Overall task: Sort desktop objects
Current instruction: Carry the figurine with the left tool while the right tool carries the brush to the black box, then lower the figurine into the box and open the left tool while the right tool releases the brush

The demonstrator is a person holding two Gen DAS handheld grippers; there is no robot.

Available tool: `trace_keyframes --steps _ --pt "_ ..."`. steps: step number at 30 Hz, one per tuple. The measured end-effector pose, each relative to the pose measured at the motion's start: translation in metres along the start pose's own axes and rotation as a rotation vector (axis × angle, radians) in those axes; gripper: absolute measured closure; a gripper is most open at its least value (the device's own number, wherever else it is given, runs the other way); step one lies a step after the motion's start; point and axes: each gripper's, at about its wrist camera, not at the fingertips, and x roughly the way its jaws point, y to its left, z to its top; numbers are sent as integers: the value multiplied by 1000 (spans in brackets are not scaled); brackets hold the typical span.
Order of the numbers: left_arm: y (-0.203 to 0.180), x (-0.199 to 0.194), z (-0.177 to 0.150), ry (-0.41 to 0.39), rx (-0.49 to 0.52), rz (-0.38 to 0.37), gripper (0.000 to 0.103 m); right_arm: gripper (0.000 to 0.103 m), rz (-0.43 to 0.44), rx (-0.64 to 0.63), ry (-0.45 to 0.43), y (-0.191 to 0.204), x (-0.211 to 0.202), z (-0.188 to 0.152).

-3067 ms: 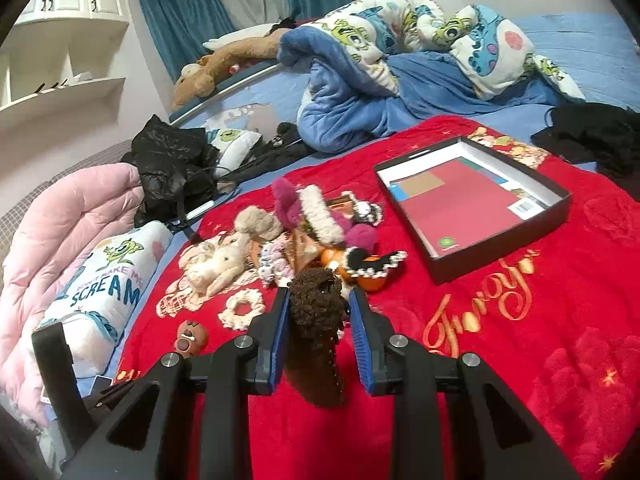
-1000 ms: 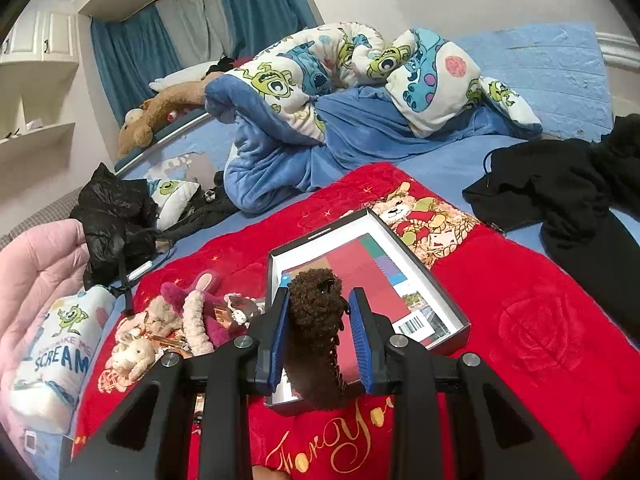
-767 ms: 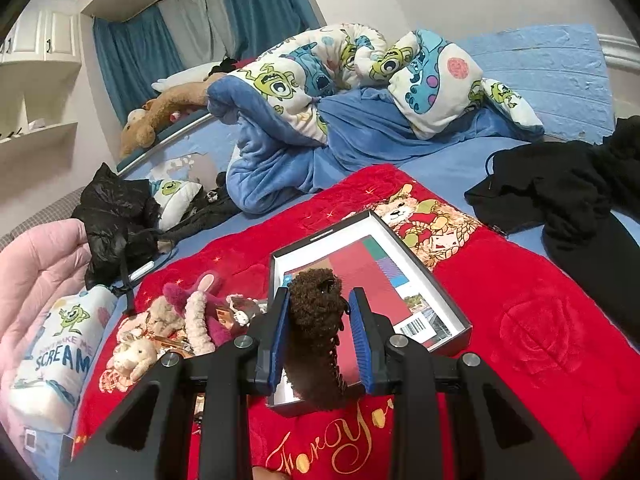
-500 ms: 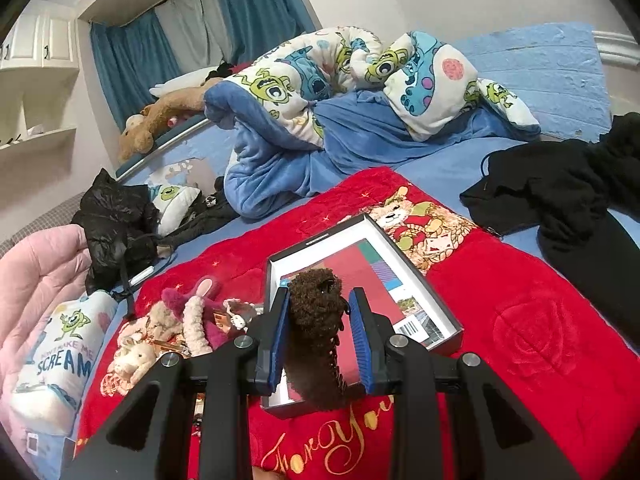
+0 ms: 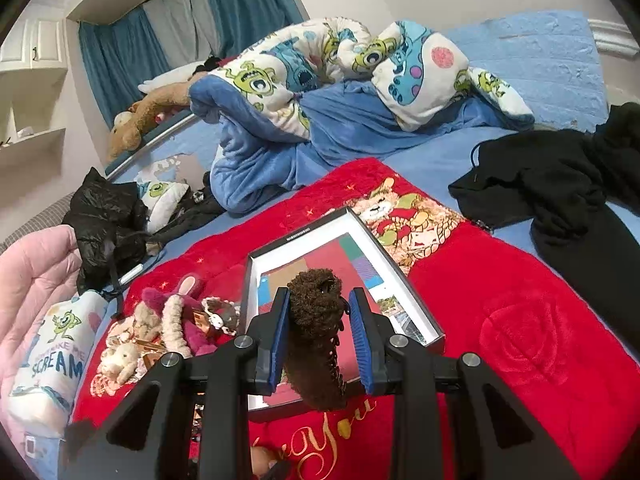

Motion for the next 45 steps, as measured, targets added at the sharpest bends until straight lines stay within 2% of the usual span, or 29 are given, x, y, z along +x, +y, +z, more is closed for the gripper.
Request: trace_keyframes --steps 4,10,12,15,17,20,23,28,45 --pt "-2 11 24 -18 18 7 53 74 -24 -16 16 -4 13 3" --pt "5 50 65 2 8 19 53 74 -1 -5 49 -16 39 9" --pt "6 62 75 6 19 34 53 74 15 2 83 -22 55 11" --pt "12 79 86 16 8 44 53 74 -11 -13 131 -28 84 19" --pt "14 88 88 15 7 56 53 74 -24 -23 157 -31 104 25" --pt "18 97 87 18 -13 56 53 75 7 -1 192 -36 127 30" --pt "18 105 83 23 -6 73 53 78 7 -45 215 -27 143 37" --pt "16 111 78 23 29 79 53 78 -2 -110 230 -16 159 43" --pt "21 116 77 6 32 104 52 77 -17 -147 330 -17 184 27"
